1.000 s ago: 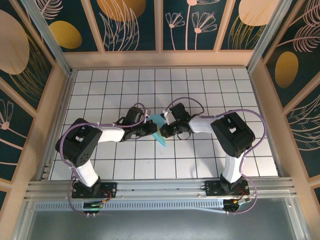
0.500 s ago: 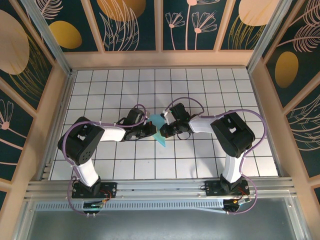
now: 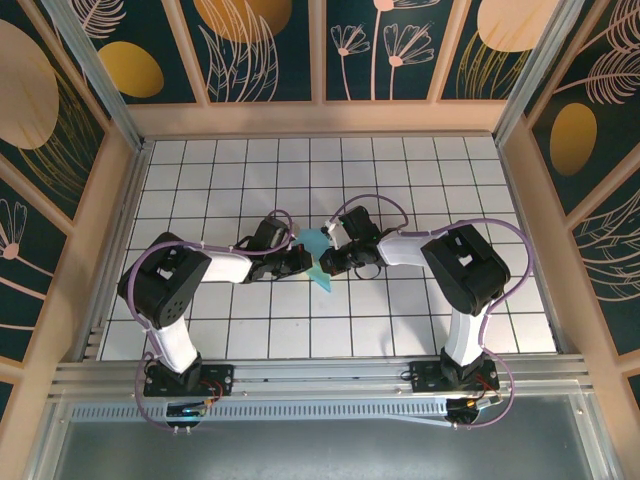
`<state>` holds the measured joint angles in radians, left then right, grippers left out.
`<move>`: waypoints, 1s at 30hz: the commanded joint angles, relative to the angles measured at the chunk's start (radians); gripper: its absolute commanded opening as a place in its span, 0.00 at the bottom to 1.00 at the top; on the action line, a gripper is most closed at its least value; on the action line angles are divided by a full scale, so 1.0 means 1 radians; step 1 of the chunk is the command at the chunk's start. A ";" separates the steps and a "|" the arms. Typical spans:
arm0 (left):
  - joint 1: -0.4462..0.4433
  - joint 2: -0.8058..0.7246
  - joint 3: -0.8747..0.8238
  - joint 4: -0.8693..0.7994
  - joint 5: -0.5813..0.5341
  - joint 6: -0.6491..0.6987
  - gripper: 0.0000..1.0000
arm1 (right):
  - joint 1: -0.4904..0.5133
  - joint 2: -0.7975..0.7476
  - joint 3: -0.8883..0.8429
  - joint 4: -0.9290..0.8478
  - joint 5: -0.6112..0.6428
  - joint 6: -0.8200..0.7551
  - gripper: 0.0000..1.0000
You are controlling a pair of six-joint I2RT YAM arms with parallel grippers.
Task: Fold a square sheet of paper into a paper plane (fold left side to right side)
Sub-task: Third fold the triangle at the center of the table.
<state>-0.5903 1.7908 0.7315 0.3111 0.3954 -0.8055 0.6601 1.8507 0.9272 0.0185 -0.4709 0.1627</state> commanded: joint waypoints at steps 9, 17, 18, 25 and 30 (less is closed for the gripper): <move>-0.003 0.072 -0.021 -0.060 -0.068 0.003 0.00 | 0.004 -0.003 0.038 -0.091 0.038 0.003 0.08; -0.002 0.090 -0.020 -0.073 -0.078 0.000 0.00 | -0.014 -0.049 0.077 -0.122 0.040 0.009 0.19; -0.003 0.091 -0.020 -0.072 -0.076 0.000 0.00 | -0.016 -0.058 0.075 -0.127 0.045 0.009 0.21; -0.002 0.097 -0.006 -0.072 -0.072 -0.003 0.00 | -0.037 -0.151 0.066 -0.219 0.070 0.022 0.27; -0.003 0.097 0.006 -0.081 -0.073 0.004 0.00 | -0.039 -0.209 0.062 -0.268 -0.029 0.054 0.20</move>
<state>-0.5903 1.8221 0.7521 0.3363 0.3950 -0.8135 0.6239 1.6798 0.9794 -0.1886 -0.4351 0.1944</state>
